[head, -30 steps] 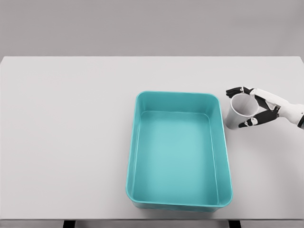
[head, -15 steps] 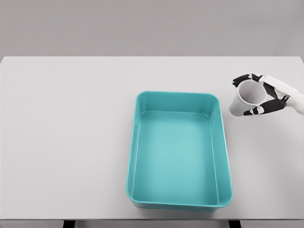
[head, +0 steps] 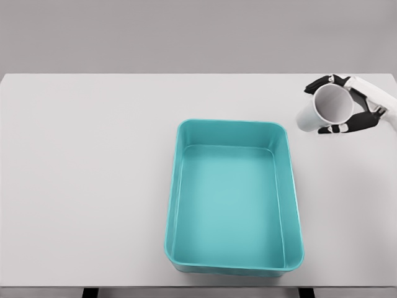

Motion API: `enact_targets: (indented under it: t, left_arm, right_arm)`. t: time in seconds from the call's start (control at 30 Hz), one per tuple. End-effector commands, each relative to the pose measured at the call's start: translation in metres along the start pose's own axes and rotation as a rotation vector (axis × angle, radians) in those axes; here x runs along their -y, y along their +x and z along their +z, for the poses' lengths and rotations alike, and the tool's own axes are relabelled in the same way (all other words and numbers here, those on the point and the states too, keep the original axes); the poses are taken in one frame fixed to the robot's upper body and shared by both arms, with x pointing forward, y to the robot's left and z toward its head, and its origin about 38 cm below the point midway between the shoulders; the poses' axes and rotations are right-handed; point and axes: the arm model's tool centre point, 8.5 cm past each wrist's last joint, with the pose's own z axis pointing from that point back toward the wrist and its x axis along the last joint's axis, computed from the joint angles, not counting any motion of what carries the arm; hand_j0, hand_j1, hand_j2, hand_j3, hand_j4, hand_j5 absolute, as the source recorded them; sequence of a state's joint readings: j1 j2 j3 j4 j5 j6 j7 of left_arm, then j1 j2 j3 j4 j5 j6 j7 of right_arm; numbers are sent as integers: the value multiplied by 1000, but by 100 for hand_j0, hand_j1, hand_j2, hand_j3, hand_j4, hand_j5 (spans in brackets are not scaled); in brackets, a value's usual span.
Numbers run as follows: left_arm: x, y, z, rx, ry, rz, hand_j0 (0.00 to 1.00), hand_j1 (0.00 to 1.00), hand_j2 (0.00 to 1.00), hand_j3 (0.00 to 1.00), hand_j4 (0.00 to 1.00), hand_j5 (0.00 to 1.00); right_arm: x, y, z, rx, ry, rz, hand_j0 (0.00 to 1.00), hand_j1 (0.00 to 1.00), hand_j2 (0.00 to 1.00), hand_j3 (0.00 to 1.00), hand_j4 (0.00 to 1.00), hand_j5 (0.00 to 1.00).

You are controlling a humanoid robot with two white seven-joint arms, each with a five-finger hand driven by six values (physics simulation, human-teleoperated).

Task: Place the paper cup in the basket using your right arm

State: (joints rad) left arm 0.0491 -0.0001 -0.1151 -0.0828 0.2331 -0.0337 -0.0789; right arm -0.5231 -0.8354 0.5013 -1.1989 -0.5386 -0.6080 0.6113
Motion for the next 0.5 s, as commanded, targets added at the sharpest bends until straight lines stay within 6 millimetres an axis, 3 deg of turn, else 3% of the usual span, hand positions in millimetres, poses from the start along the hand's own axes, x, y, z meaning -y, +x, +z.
enact_targets:
  t: [0.0, 0.13, 0.33, 0.47]
  left_arm:
    - [0, 0, 0, 0, 1, 0, 100, 100, 100, 100, 100, 100]
    - [0, 0, 0, 0, -1, 0, 100, 100, 100, 100, 100, 100]
    - [0, 0, 0, 0, -1, 0, 100, 100, 100, 100, 100, 100]
    - [0, 0, 0, 0, 1, 0, 100, 100, 100, 100, 100, 100]
  right_arm:
    - [10, 14, -2, 40, -20, 24, 68, 68, 68, 68, 68, 68]
    - [1, 36, -18, 102, 34, 76, 68, 68, 68, 68, 68, 68]
    - [-36, 86, -51, 229, 200, 226, 68, 68, 68, 68, 68, 68]
    - [-62, 91, -59, 232, 300, 288, 68, 68, 68, 68, 68, 68]
